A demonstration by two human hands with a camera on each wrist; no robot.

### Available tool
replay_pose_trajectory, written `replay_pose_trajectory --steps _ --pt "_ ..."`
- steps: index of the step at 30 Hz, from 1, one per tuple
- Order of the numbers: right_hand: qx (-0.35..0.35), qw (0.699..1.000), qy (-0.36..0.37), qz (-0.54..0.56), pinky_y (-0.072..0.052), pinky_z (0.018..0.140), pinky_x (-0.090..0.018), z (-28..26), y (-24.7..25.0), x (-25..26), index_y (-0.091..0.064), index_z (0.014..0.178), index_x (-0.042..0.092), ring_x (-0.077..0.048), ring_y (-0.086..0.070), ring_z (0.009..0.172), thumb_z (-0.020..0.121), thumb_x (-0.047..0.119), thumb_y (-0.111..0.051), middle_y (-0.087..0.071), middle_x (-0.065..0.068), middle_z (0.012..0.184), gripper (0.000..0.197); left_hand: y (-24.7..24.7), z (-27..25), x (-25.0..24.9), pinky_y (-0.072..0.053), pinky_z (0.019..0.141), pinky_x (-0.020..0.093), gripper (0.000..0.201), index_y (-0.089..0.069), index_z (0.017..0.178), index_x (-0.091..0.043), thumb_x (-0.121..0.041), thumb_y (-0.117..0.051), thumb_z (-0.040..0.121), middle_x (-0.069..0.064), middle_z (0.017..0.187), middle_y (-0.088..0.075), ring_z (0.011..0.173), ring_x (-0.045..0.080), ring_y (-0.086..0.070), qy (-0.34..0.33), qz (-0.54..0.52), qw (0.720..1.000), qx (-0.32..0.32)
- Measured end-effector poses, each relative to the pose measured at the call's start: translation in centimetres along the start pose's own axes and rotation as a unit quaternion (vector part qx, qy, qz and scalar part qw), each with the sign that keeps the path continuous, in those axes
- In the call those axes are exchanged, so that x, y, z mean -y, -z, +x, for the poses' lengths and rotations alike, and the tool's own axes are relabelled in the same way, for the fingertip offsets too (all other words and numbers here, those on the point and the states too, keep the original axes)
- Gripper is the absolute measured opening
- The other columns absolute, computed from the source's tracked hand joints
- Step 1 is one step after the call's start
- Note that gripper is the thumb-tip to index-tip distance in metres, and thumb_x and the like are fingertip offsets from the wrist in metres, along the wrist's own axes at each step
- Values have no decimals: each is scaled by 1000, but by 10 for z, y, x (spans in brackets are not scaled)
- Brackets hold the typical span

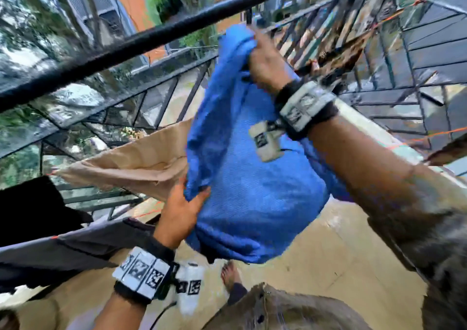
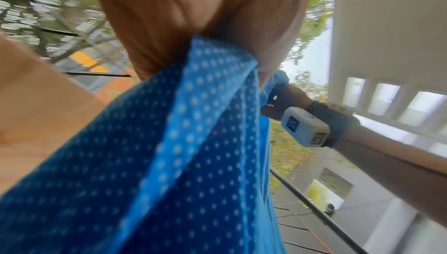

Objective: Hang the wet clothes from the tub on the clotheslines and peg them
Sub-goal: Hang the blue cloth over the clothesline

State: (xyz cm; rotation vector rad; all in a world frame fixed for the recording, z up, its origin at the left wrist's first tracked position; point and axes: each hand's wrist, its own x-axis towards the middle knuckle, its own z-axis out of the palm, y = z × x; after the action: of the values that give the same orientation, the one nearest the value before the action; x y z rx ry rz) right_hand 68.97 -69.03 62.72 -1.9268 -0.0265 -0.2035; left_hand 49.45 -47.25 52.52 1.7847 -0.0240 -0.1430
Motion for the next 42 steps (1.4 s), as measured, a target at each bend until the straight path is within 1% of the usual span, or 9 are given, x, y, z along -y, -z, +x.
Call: replay_pose_trajectory --steps 3,6,11,17,20,30,36,39,42 --pt "217 965 14 -149 -45 93 -29 -17 -87 -29 -56 126 0 -18 -57 97 91 21 -48 -63 -6 111 42 29 5 55 -43 71 5 21 -57 95 -18 2 -62 91 -13 84 -67 81 4 -59 55 41 996 -53" --pt "406 865 -39 -291 -37 101 -31 -52 -132 -96 -50 133 -4 -19 -51 105 99 18 -55 -59 -13 122 41 46 12 109 -48 87 21 11 -64 104 -8 -5 -63 93 5 101 -69 96 21 -63 119 56 988 -79" --pt "499 779 -146 -349 -34 103 -28 -98 -146 -158 -45 145 14 -26 -48 131 97 28 -58 -53 -11 141 52 53 15 154 -49 97 44 30 -66 108 -10 -27 -69 84 10 105 -72 101 28 -67 204 25 976 -77" --pt "374 834 -228 -336 -38 83 -23 -105 -70 -189 -64 124 20 -25 -60 111 96 33 -60 -67 -7 119 31 64 14 190 -51 96 41 48 -68 106 -16 -49 -63 72 -1 102 -72 98 20 -68 233 79 969 -22" --pt "278 843 -266 -375 -44 85 -29 -111 -21 -205 -69 112 22 -26 -62 104 94 34 -61 -69 -8 112 24 79 23 186 -51 87 30 19 -70 96 -20 -33 -69 82 -9 91 -74 87 6 -68 229 95 969 15" --pt "176 814 -318 -452 -50 88 -37 -116 47 -230 -69 85 37 -25 -60 97 86 40 -63 -63 1 96 6 102 31 201 -56 84 46 37 -70 88 -14 -45 -69 69 1 87 -76 79 17 -69 279 124 949 73" --pt "227 756 -380 -482 -50 75 -31 -107 62 -244 -73 85 20 -26 -64 85 82 41 -65 -71 -4 91 23 94 28 210 -51 79 39 48 -72 95 -12 -54 -69 72 5 90 -74 92 30 -69 294 193 936 31" --pt "248 746 -401 -471 -50 72 -30 -111 68 -253 -73 85 16 -25 -64 83 82 45 -65 -70 -6 89 30 78 26 193 -46 81 36 31 -68 109 -12 -36 -66 90 15 104 -72 102 33 -67 272 317 909 6" --pt "239 766 -399 -443 -52 74 -32 -111 76 -253 -73 83 17 -27 -66 82 85 37 -62 -71 -6 85 22 68 26 173 -49 82 39 45 -66 107 -19 -59 -49 92 17 106 -71 101 38 -65 282 485 827 39"
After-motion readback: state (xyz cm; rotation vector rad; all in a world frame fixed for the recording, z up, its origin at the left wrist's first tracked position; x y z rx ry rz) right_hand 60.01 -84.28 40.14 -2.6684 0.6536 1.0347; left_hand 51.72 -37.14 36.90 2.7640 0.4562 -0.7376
